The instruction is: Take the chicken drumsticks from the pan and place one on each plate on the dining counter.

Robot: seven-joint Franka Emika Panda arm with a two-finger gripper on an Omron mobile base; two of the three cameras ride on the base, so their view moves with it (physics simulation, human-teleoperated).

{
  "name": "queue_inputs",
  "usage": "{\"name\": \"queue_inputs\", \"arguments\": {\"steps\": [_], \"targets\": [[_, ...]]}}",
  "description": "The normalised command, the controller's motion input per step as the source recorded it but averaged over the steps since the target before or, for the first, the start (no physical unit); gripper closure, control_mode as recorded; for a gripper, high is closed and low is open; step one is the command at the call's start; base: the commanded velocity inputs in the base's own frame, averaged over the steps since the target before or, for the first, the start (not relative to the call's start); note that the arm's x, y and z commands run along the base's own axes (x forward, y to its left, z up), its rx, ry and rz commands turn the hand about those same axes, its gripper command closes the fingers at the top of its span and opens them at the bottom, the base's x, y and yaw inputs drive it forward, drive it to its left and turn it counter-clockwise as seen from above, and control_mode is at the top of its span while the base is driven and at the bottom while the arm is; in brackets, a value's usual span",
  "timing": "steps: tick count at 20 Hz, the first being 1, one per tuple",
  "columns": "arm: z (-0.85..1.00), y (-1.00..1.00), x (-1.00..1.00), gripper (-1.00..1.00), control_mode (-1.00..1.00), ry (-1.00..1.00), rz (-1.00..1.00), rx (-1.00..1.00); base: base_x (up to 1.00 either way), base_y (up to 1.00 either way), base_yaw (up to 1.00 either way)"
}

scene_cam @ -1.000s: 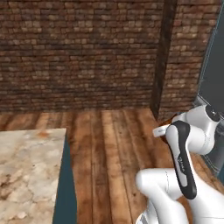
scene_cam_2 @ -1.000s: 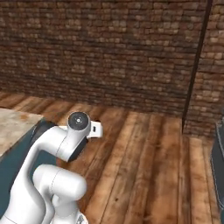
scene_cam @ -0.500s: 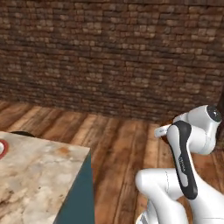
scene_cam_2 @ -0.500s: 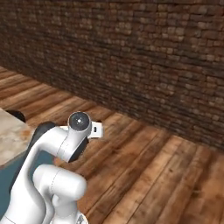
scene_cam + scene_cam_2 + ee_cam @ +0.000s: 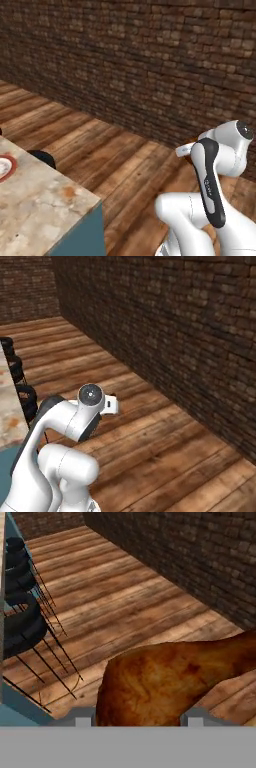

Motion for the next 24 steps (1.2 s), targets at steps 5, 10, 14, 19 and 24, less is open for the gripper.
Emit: {"name": "queue_inputs", "arguments": {"steps": [5, 10, 14, 19, 24], "targets": [[0.0, 0.0, 0.0, 1.0, 1.0, 0.0, 0.0, 0.0, 1.0, -0.54, 0.63], [0.0, 0.0, 0.0, 1.0, 1.0, 0.0, 0.0, 0.0, 1.0, -0.49, 0.64], [0.0, 0.0, 0.0, 1.0, 1.0, 0.0, 0.0, 0.0, 0.96, -0.36, 0.65], [0.0, 0.0, 0.0, 1.0, 1.0, 0.0, 0.0, 0.0, 0.78, -0.18, 0.66], [0.0, 0.0, 0.0, 1.0, 1.0, 0.0, 0.0, 0.0, 0.67, -0.07, 0.65]]}}
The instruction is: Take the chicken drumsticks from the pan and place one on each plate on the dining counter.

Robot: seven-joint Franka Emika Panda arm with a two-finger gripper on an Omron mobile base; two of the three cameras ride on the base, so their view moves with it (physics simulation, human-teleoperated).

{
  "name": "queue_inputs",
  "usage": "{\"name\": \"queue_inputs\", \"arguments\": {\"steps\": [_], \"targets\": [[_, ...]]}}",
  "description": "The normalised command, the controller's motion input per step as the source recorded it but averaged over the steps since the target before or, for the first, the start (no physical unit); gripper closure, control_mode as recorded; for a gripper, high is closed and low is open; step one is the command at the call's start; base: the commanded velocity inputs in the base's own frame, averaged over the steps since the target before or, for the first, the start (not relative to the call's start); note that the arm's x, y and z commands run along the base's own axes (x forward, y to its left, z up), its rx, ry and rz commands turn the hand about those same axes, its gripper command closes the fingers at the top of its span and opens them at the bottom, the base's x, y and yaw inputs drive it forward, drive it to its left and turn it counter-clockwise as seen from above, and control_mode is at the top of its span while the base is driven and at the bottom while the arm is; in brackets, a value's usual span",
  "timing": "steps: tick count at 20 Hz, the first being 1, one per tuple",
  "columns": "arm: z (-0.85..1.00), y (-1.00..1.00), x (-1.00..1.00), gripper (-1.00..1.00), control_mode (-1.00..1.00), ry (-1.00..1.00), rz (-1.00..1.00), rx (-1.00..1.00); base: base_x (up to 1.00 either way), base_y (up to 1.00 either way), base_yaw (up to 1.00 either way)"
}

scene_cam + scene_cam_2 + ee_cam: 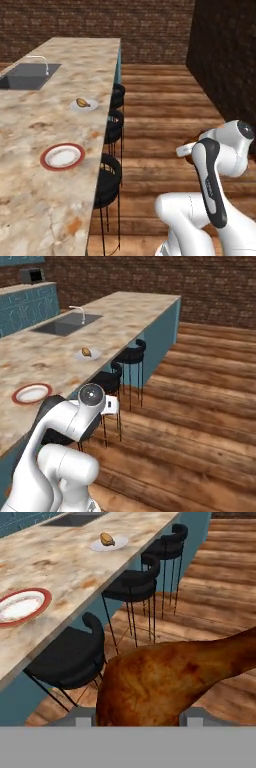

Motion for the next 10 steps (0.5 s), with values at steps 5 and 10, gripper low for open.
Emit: {"name": "queue_inputs", "arguments": {"steps": [5, 10], "targets": [[0.0, 0.0, 0.0, 1.0, 1.0, 0.0, 0.0, 0.0, 0.6, -0.11, 0.61], [-0.26, -0.05, 0.36, 1.0, -1.0, 0.0, 0.36, 0.0, 0.22, -0.05, 0.24]]}}
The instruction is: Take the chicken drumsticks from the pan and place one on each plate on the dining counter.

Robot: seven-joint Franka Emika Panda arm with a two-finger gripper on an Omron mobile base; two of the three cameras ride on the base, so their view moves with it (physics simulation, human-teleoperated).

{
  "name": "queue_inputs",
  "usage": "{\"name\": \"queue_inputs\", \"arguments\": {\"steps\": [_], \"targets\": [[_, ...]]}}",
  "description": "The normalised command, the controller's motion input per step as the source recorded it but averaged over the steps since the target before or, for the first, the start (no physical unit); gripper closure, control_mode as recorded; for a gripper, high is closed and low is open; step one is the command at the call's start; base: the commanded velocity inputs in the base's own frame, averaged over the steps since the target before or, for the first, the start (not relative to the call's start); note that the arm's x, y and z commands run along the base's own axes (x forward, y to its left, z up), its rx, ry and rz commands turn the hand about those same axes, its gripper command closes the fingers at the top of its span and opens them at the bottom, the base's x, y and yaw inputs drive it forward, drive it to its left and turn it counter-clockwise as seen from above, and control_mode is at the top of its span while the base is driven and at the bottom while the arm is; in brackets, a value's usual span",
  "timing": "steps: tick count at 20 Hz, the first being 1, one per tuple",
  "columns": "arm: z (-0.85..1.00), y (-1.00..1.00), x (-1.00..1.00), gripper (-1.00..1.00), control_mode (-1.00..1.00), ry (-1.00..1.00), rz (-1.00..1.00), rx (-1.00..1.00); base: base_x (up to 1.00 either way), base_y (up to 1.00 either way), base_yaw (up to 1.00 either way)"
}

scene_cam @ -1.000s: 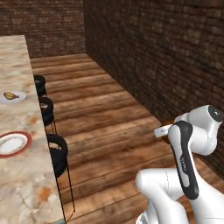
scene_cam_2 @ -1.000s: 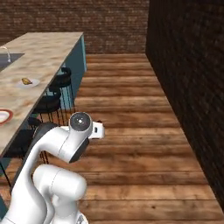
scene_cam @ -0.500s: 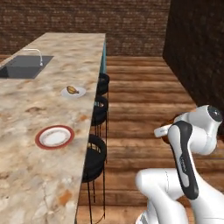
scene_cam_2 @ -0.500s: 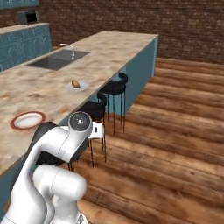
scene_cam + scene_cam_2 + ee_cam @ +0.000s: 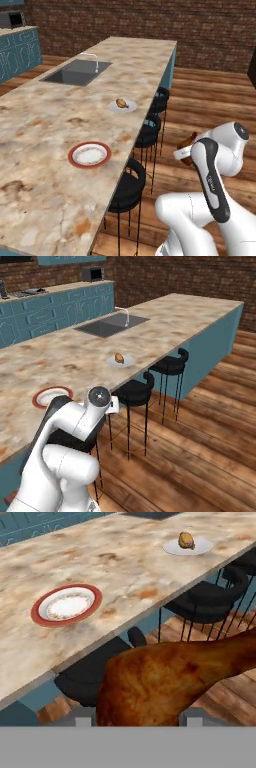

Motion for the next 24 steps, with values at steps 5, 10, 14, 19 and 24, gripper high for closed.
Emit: {"name": "queue_inputs", "arguments": {"steps": [5, 10, 14, 19, 24], "targets": [[-0.37, -0.04, 0.88, 1.0, -1.0, 0.05, 0.57, 0.0, 0.0, 0.0, 0.0], [0.01, 0.81, 1.0, 1.0, -1.0, 0.39, 0.21, -0.18, 0.0, 0.0, 0.0], [0.19, 1.0, 0.9, 1.0, -1.0, 0.41, 0.06, -0.29, 0.0, 0.0, 0.0], [0.0, 1.0, 0.73, 1.0, -1.0, 0.11, 0.0, -0.28, 0.0, 0.0, 0.0], [-0.14, 1.0, 0.59, 1.0, -1.0, 0.0, 0.0, -0.24, 0.0, 0.0, 0.0]]}}
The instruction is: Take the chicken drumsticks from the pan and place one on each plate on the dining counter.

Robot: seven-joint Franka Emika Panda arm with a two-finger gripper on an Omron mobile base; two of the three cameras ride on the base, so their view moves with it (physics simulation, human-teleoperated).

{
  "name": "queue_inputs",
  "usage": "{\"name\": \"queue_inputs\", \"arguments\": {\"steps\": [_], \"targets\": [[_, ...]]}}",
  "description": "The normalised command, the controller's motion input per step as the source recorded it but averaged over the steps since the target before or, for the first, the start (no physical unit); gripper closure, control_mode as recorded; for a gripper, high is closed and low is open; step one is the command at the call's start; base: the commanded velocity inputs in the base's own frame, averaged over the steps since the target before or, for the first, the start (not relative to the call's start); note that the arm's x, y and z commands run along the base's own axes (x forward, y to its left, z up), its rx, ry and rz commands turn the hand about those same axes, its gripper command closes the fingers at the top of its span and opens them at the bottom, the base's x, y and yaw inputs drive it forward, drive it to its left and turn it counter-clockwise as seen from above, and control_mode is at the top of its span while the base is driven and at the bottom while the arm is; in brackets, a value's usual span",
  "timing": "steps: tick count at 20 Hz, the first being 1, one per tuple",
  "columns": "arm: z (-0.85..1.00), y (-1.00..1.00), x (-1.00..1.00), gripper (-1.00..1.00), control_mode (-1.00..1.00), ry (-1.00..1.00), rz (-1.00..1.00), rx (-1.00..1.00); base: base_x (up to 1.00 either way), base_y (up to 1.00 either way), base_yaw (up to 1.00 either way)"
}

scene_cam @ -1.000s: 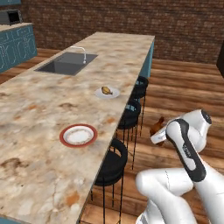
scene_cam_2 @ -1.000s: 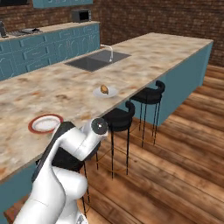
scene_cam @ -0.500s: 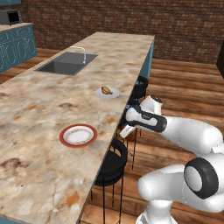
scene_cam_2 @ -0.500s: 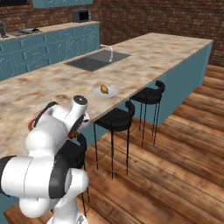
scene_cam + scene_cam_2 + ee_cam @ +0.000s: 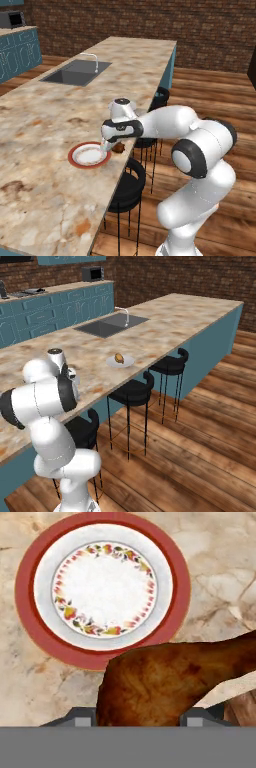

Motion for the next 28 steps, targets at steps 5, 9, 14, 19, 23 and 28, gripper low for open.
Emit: {"name": "queue_inputs", "arguments": {"steps": [5, 9, 14, 19, 23, 28], "targets": [[-0.37, 0.89, 0.67, 1.0, -1.0, -0.08, 0.0, -0.14, 0.0, 0.0, 0.0], [-0.46, 0.75, 0.49, 1.0, -1.0, -0.17, 0.0, -0.06, 0.0, 0.0, 0.0], [-0.54, 0.51, 0.36, 1.0, -1.0, -0.1, 0.0, -0.02, 0.0, 0.0, 0.0], [-0.65, -0.03, 0.18, 1.0, -1.0, -0.15, 0.0, 0.02, 0.0, 0.0, 0.0], [-0.73, -0.55, 0.34, 1.0, -1.0, -0.14, 0.0, 0.15, 0.0, 0.0, 0.0], [-0.1, -0.93, 0.01, -1.0, -1.0, -0.08, -0.03, 0.33, 0.0, 0.0, 0.0]]}}
